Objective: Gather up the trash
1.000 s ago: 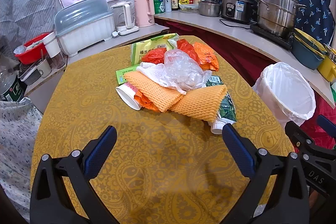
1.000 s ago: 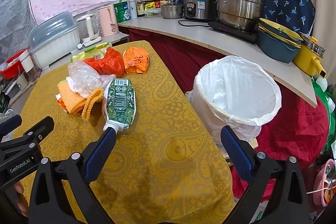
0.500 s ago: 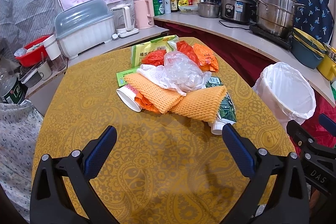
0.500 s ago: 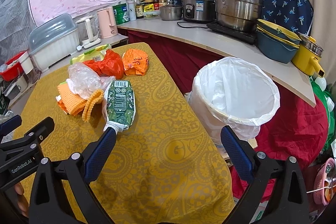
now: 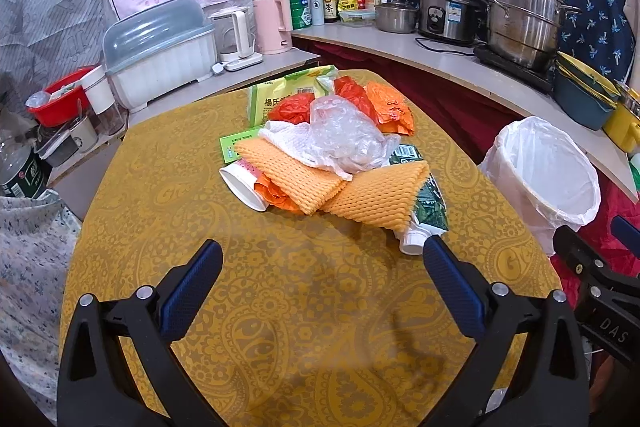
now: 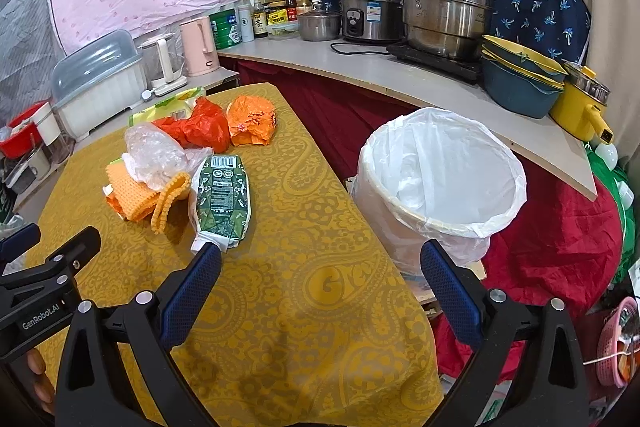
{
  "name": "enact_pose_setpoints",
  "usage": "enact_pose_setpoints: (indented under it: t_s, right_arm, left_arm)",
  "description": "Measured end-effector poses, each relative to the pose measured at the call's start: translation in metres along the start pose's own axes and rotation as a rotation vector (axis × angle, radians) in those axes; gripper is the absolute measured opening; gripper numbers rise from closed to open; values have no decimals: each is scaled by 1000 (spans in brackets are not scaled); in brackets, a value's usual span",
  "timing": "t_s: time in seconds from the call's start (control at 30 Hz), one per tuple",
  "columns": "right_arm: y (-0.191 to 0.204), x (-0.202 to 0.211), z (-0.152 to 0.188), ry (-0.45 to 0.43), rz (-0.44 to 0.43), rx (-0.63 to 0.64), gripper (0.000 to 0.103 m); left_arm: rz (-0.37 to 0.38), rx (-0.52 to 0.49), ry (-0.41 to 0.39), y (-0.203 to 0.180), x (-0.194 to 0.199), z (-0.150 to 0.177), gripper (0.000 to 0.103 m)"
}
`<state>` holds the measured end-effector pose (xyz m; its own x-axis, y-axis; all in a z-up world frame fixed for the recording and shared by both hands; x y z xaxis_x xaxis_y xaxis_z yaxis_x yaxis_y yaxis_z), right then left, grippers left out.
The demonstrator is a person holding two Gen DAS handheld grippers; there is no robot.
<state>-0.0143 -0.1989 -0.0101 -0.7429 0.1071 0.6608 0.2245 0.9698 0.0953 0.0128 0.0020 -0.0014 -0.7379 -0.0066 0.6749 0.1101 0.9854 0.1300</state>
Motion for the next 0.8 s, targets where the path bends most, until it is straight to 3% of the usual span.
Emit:
enact_pose_setpoints:
  t_s: [0.8]
  right_arm:
    - [-4, 2, 2, -7, 4, -7, 96]
  left_arm:
    - [13, -7, 3, -5, 2, 0, 96]
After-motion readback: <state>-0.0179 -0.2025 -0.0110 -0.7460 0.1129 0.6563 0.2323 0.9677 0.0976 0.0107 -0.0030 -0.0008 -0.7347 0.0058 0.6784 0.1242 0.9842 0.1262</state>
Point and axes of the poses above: each gripper's, at about its wrist camera, not at the fingertips, and x roughly against the way its jaws point, y to its left, z to its underside, the point moved 1 cm from there along -x, roughly the way its jaws point, and after that the axes turned 6 degrees about -x, right-handed, at the moved point
